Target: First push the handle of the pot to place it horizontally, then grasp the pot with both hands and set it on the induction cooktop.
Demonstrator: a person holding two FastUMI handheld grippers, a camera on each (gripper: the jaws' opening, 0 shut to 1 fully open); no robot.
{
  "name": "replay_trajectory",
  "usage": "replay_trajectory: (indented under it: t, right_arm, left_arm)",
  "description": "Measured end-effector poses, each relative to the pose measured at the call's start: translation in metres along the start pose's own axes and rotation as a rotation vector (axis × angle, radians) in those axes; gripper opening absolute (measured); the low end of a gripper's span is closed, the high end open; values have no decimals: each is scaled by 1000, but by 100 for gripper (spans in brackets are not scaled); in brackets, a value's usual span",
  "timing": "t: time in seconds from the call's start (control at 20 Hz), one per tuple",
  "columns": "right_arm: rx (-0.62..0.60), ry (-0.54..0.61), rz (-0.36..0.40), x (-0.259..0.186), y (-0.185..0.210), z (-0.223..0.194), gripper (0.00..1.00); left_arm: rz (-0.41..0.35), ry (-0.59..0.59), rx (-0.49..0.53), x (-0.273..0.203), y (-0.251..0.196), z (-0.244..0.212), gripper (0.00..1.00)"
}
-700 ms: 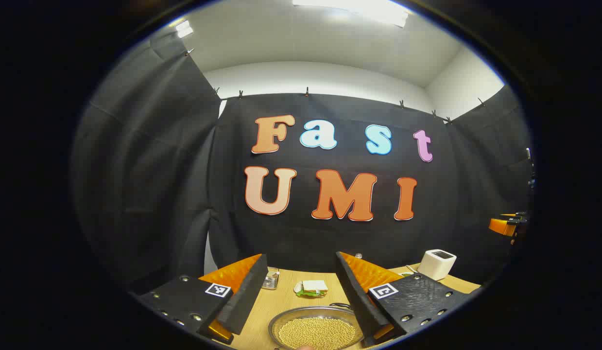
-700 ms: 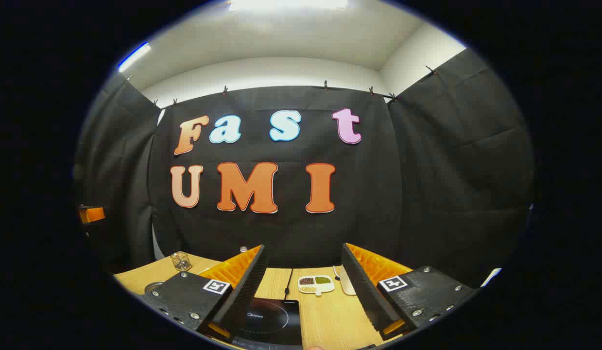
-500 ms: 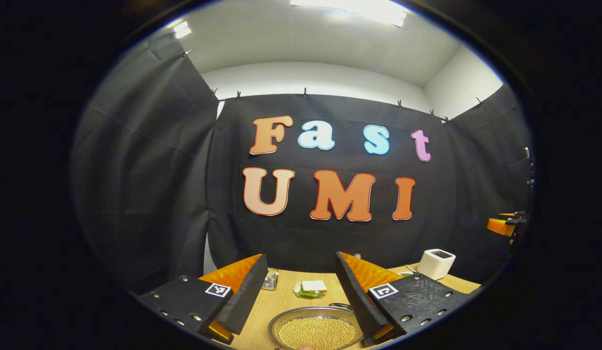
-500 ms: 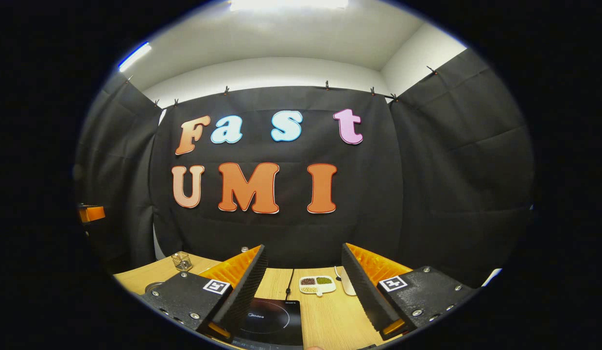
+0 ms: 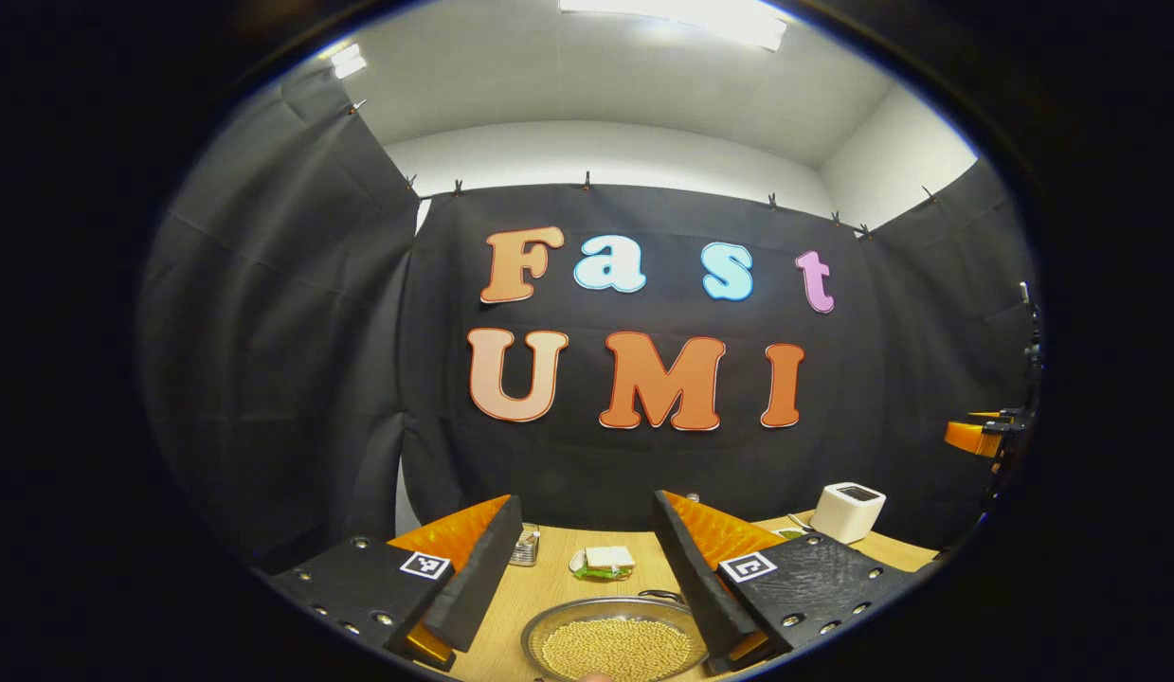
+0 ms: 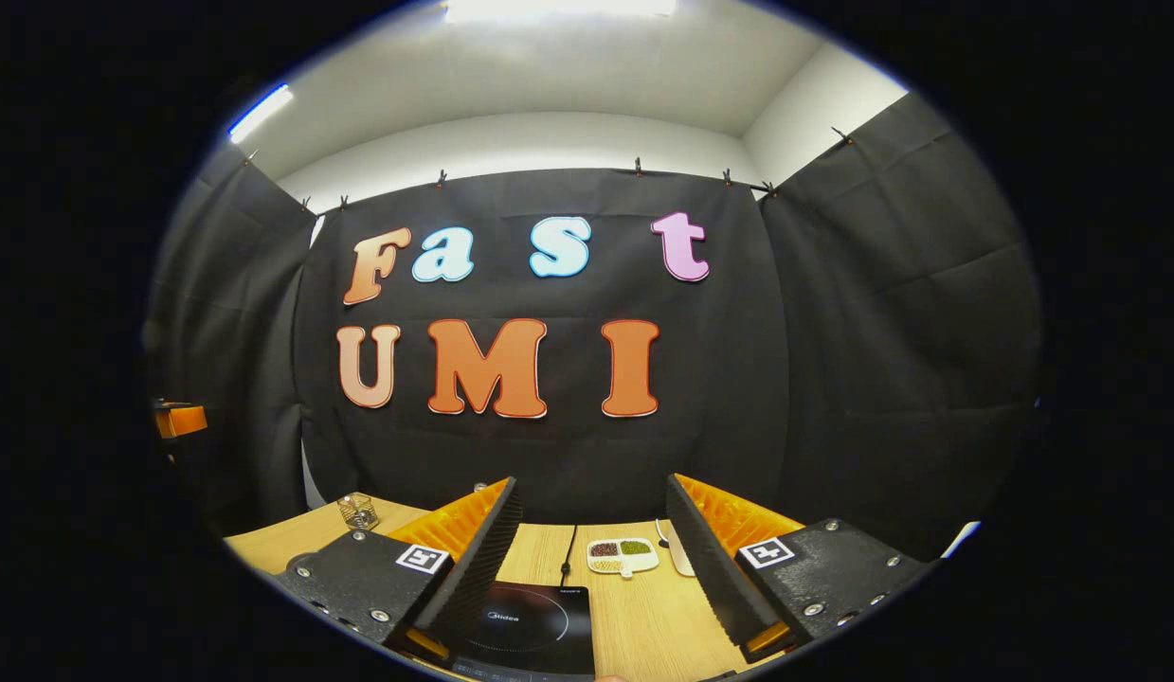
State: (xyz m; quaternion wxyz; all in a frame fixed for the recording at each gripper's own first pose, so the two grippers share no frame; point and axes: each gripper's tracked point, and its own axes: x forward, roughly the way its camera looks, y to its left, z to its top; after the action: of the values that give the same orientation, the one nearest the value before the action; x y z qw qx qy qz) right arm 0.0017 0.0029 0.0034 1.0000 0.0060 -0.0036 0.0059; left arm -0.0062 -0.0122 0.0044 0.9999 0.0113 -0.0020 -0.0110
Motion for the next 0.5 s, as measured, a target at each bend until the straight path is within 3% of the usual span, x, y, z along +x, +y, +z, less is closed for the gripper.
replay_trajectory:
  t: [0.15,0.2,0.5]
  right_arm:
    - [0,2,0,1,1,-3,96]
    - [-2,3,-1,1,0,-3,100]
    - [4,-1,-5,0,-1,-3,96]
  left_arm:
    - [-2,11,-4,1,1,-3,87]
    - [-5,15,-6,1,1,-4,87]
    - [5,31,-1,0,4,-6,87]
